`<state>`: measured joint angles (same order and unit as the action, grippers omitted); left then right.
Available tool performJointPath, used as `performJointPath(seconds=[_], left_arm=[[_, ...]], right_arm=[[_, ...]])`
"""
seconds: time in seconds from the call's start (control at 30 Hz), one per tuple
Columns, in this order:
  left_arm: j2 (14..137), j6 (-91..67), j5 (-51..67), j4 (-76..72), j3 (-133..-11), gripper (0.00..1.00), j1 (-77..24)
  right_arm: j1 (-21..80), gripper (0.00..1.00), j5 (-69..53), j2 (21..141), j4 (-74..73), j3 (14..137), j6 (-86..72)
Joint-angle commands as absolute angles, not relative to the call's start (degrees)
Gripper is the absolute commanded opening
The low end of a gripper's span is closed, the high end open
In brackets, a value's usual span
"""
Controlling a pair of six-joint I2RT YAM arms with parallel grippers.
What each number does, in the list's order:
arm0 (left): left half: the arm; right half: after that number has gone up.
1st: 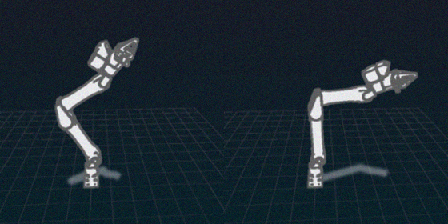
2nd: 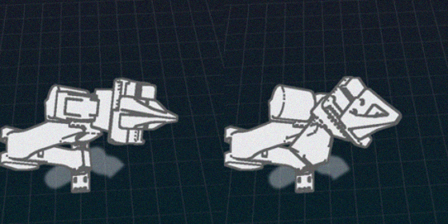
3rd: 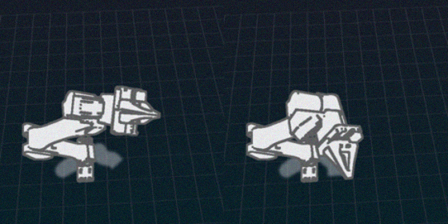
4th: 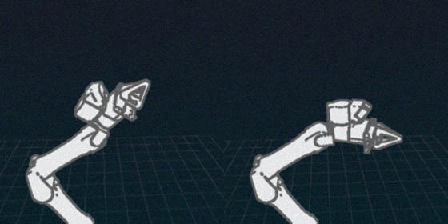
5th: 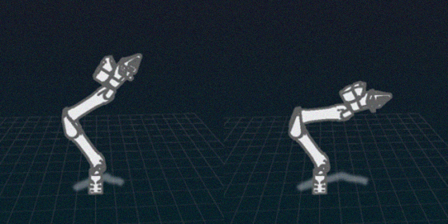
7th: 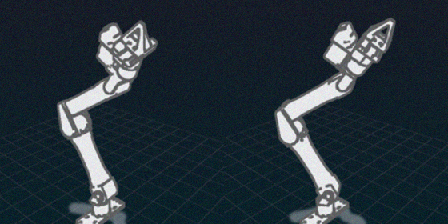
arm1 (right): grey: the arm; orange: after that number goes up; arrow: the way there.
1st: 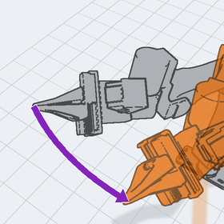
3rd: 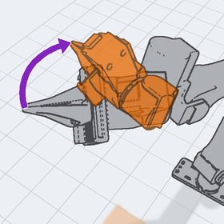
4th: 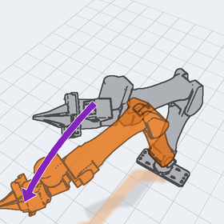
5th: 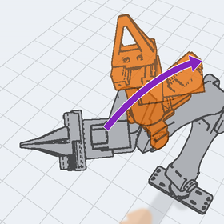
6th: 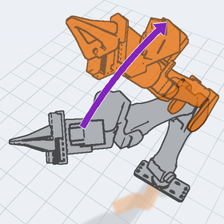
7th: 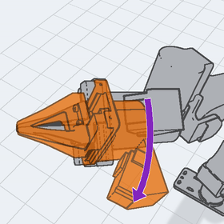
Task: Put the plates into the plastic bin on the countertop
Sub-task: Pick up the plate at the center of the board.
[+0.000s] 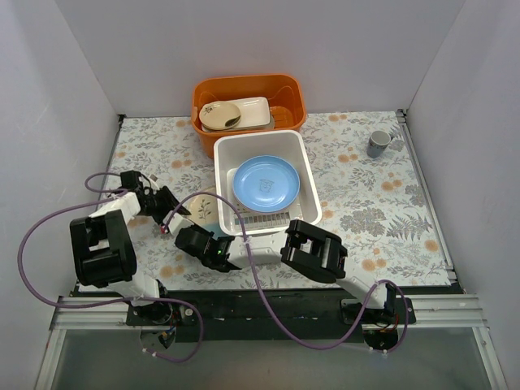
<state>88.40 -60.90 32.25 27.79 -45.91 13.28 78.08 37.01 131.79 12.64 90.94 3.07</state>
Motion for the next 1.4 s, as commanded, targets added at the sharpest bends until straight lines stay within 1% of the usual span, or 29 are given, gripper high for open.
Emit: performJointPath(seconds=[0.0,0.2,0.33,0.67,0.73,0.8,0.9,0.93,0.97,1.13,1.23,1.3,1.33,1.37], left_arm=[[90.08,-61.08,36.12,27.51,-45.0,0.41,13.45],[91.4,-61.17,36.91,27.07,-44.56,0.4,13.45],[92.37,-61.26,39.63,25.93,-43.86,0.34,13.54],[92.02,-62.67,42.45,24.17,-42.45,0.31,13.45],[91.93,-62.75,42.54,23.99,-42.28,0.29,13.36],[91.67,-62.84,42.89,23.64,-42.28,0.24,13.36],[91.32,-63.02,42.72,23.21,-42.36,0.12,13.36],[91.23,-63.02,42.71,23.29,-42.45,0.03,13.36],[91.23,-63.02,42.71,23.29,-42.54,0.0,13.36],[90.26,-63.02,42.01,23.12,-42.54,0.0,13.36],[89.65,-62.93,41.31,23.38,-42.8,0.0,13.36],[89.3,-62.84,40.7,23.82,-43.15,0.0,13.36],[88.69,-62.67,39.91,23.99,-43.24,0.0,13.36],[88.42,-62.58,39.38,24.26,-43.68,0.0,13.45]], right_arm=[[78.58,0.01,33.75,126.47,14.24,93.69,4.39],[78.57,0.01,33.4,126.91,13.1,96.41,4.92],[78.57,0.01,33.4,126.04,13.18,96.94,5.01],[78.57,0.01,32.61,123.93,12.83,97.91,4.92],[78.57,0.01,32.35,123.58,12.66,98.17,5.01],[78.57,0.01,32.34,123.4,12.31,98.87,5.18],[78.66,0.01,31.73,122.96,12.3,98.96,5.1],[78.58,0.01,31.47,122.7,12.3,98.96,4.92],[78.57,0.01,31.38,122.61,12.22,98.96,4.83],[78.57,0.03,30.85,122.6,11.34,99.84,4.75],[78.57,0.05,30.67,123.31,9.85,101.07,4.83],[78.57,0.09,30.67,123.4,9.67,101.08,4.83],[78.57,0.13,30.76,123.14,9.67,100.64,4.83],[78.57,0.23,30.76,123.05,9.84,100.29,4.83]])
